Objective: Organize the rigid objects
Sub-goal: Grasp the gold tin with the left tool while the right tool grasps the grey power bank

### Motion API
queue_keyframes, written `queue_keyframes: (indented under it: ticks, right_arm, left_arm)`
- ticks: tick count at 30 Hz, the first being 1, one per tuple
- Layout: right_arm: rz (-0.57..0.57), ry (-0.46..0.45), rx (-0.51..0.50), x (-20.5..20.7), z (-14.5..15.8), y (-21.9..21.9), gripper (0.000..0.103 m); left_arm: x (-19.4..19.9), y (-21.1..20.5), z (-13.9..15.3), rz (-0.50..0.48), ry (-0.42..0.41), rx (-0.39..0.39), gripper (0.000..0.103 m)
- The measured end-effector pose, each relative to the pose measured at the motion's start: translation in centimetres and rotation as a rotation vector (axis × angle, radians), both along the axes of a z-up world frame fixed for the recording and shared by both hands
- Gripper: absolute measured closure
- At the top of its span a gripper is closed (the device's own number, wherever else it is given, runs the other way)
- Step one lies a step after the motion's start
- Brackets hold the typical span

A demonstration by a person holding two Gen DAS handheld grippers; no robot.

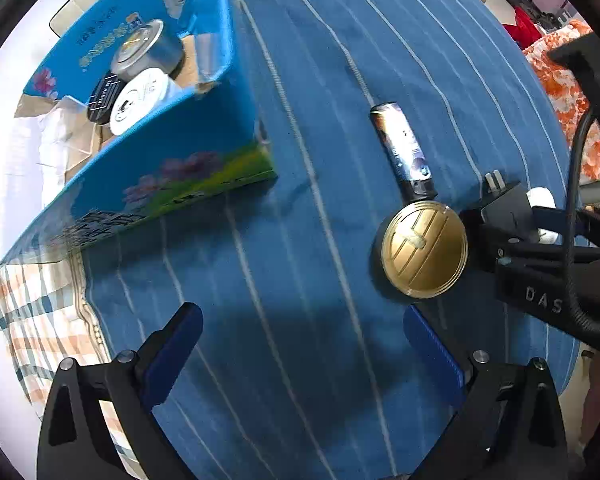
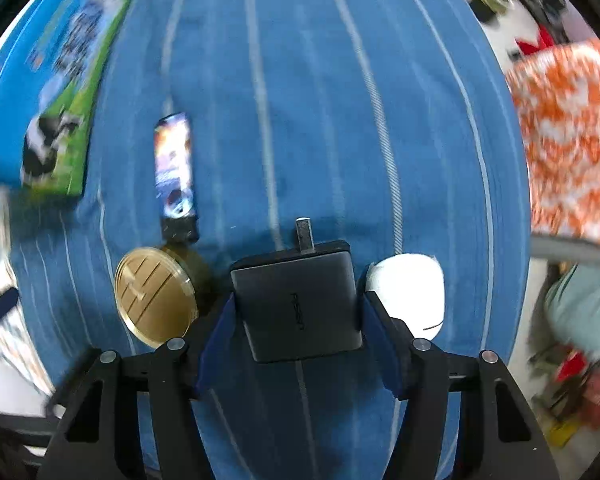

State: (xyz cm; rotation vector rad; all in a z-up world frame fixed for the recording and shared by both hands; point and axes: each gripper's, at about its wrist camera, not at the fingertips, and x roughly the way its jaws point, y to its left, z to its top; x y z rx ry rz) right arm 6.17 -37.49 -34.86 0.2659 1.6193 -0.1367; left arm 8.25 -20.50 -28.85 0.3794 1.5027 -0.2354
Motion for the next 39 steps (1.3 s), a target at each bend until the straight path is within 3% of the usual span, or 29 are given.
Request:
queue_keyframes:
  ticks: [2,7,10,12,14,16,18,23,26,31,39]
  right_arm:
    - [-0.045,0.009,0.028,0.2,-0.6,-1.5,0.039]
    - [-0.156,0.058,0.218,0.3,-2.7,-6.0,0.035]
    - [-0.169,0.068,0.262,-0.1,-3.1,-7.3,0.035]
    - [-0.182,0.072,0.266,0.0,-3.2,-7.6,0.034]
    - [-0.178,0.071,0.248,-0.3,-3.1,-7.4,0.034]
    - [-0.165,0.077,0.219,-0.9,-3.2,-6.9,0.034]
    - [-0.141,0.08,0.183,-1.6,-2.6,-4.7,0.034]
    - [-0.106,0.069,0.072,-2.2,-2.6,-2.2,0.034]
    - [-0.095,0.062,0.023,-2.3,-2.6,-1.0,0.033]
    - [-0.098,0.058,0.001,-2.3,-2.7,-0.2,0.032]
    - [-0.094,0.047,-0.058,-0.7,-2.4,-1.3,0.034]
  left_arm:
    - [0.2,-0.6,-0.3,-0.001,0.01,-0.015,0.0]
    - [0.5,-3.3,-1.9,-0.043,0.039,-0.027,0.0]
    - [0.8,-4.9,-3.4,-0.061,0.076,-0.042,0.0]
    - [1.3,-5.4,-4.1,-0.056,0.089,-0.093,0.0]
    - [1.6,-6.0,-4.8,-0.06,0.091,-0.077,0.007]
    - [1.8,-5.9,-5.3,-0.061,0.119,-0.104,0.032]
    - [1.6,-5.5,-5.4,-0.06,0.122,-0.108,0.039]
    - [0.3,-1.3,-5.3,-0.028,0.111,-0.065,0.039]
    - [0.1,1.2,-5.9,0.047,0.135,-0.12,0.038]
    - [0.7,1.6,-6.6,0.033,0.154,-0.122,0.032]
    - [0.1,0.8,-7.0,0.003,0.122,-0.088,0.035]
